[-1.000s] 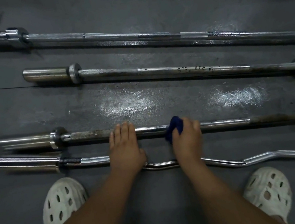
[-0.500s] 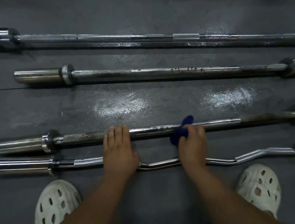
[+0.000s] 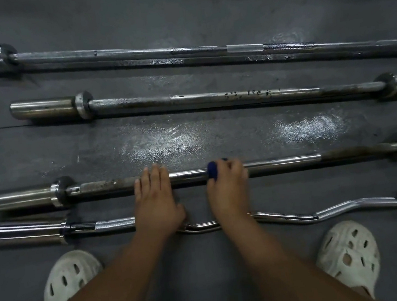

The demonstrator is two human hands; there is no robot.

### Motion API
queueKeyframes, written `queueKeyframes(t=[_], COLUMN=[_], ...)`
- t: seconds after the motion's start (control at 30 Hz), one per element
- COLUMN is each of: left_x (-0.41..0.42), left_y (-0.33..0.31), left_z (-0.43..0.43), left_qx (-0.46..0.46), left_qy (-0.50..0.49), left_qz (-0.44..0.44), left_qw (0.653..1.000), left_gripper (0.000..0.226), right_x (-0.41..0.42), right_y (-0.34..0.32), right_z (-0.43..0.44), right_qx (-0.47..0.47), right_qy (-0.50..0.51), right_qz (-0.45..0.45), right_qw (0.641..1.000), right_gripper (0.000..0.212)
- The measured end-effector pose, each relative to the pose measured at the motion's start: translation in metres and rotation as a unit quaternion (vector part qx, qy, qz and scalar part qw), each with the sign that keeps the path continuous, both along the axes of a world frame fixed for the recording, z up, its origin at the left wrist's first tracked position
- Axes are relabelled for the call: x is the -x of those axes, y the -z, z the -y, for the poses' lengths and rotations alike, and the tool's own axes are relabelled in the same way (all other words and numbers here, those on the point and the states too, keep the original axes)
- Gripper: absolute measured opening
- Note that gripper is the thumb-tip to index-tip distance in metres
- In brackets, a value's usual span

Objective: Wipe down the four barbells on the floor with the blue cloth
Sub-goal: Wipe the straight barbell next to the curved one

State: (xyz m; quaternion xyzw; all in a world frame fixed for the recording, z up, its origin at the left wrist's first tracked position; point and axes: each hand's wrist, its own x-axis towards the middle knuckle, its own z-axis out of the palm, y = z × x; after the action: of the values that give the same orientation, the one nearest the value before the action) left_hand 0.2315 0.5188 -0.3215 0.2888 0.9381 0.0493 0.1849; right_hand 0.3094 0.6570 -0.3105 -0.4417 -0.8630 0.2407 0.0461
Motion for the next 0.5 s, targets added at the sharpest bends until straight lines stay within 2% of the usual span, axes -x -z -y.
queueKeyframes(t=[0.1,0.17,0.3,0.33,0.37,0.5], left_x=[0.006,0.010,0.014,0.014,0.013,0.012], left_y=[-0.001,-0.001,-0.003,-0.002,-0.001,0.005], left_z=[-0.003,-0.004,-0.010,-0.011,-0.011,-0.007], left_qx=[0.010,0.008,0.009,0.009,0.006,-0.021], left_qy=[0.005,0.004,-0.007,-0.010,-0.011,-0.007], left_qz=[0.013,0.014,0.021,0.019,0.013,-0.012], left_qw=[1.000,1.000,1.000,1.000,1.000,1.000], left_gripper=[0.099,0.099,0.098,0.097,0.097,0.087], right_x=[0.013,0.009,-0.008,-0.004,0.004,0.032], right_y=[0.000,0.003,0.008,0.006,0.005,0.000], right_z=[0.020,0.006,-0.022,-0.015,-0.005,0.034], right_qx=[0.005,0.012,0.018,0.013,0.005,0.041], right_qy=[-0.158,-0.183,0.017,0.035,0.015,-0.210], right_qz=[-0.008,-0.010,-0.023,-0.020,-0.022,-0.009], right_qw=[0.987,0.983,0.999,0.999,1.000,0.977], right_gripper=[0.043,0.045,0.037,0.035,0.033,0.034])
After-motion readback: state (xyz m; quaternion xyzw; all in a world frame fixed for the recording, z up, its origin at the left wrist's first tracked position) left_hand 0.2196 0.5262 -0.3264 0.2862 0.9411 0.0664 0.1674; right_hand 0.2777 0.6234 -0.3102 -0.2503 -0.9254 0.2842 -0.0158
